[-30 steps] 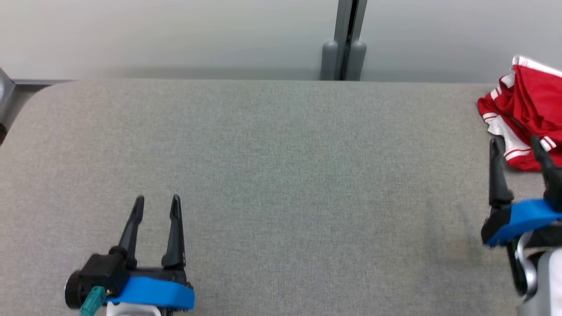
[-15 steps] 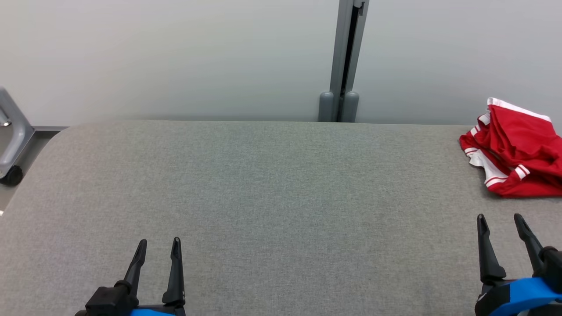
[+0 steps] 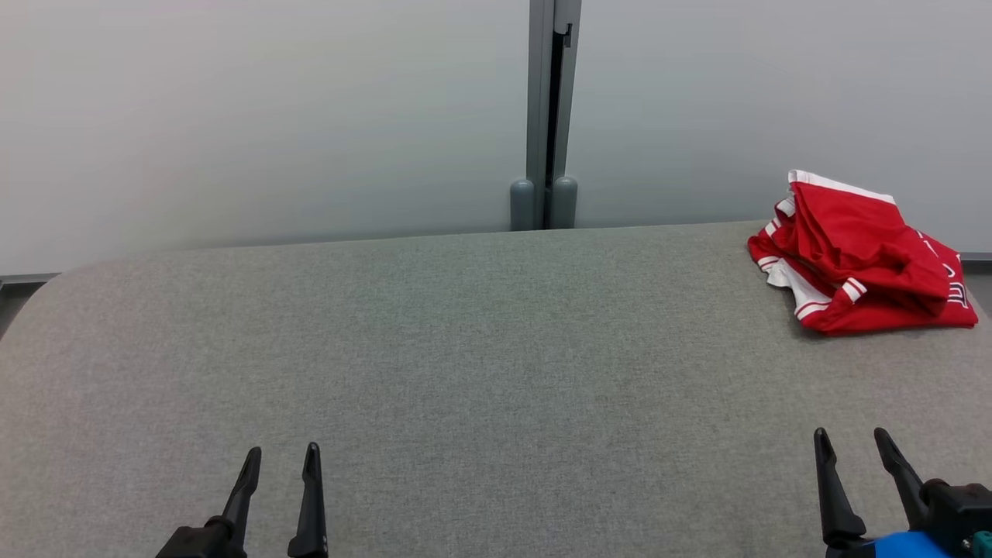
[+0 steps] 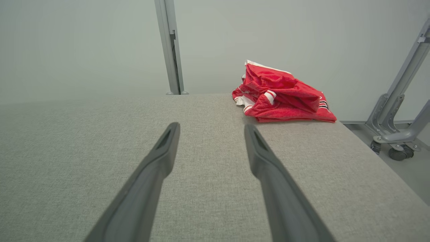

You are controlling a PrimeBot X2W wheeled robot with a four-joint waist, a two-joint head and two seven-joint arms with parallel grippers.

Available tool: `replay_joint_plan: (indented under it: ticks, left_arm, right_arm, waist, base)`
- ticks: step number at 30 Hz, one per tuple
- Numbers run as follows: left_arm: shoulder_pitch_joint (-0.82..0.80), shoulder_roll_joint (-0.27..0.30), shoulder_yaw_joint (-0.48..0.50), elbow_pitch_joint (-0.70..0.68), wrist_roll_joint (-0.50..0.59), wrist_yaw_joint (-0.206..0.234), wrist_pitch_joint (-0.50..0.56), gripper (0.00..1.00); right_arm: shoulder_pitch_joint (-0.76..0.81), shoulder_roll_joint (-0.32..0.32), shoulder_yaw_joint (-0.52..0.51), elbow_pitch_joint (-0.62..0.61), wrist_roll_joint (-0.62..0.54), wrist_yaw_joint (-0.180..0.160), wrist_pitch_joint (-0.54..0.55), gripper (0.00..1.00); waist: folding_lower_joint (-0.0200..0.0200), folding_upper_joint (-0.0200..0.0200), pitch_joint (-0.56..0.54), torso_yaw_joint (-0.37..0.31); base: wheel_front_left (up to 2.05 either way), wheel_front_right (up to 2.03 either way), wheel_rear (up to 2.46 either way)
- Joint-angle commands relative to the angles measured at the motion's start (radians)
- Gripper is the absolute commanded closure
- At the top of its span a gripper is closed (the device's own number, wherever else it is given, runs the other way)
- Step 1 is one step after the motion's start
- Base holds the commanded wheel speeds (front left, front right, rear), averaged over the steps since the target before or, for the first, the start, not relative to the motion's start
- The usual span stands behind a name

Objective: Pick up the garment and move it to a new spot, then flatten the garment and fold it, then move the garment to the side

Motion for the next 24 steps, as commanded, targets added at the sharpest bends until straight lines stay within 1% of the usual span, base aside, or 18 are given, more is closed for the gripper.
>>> replay_joint_plan:
  ticks: [1,6,14,24]
  left_arm:
    - [0.008,0.002,0.007,0.003,0.007,-0.004,-0.004,0.0]
    - [0.012,-0.012,0.015,0.024,0.008,-0.008,-0.004,0.0]
    - [0.011,-0.02,0.036,0.032,0.017,-0.013,-0.004,0.0]
    - [0.01,-0.027,0.044,0.042,0.017,-0.021,-0.004,0.0]
  right_arm:
    - [-0.005,-0.001,0.002,0.002,0.007,0.0,-0.006,0.0]
    - [-0.012,0.0,0.013,0.037,0.012,0.0,-0.027,0.0]
    - [-0.029,0.0,0.039,0.07,0.015,0.0,-0.054,0.0]
    - [-0.038,0.0,0.052,0.095,0.015,0.0,-0.07,0.0]
  waist:
    - [0.0,0.0,-0.002,-0.004]
    - [0.0,0.0,-0.005,-0.004]
    - [0.0,0.0,-0.003,0.021]
    - [0.0,0.0,-0.002,0.031]
  base:
    - [0.0,0.0,0.0]
    - [0.0,0.0,0.0]
    - [0.0,0.0,0.0]
    - [0.0,0.0,0.0]
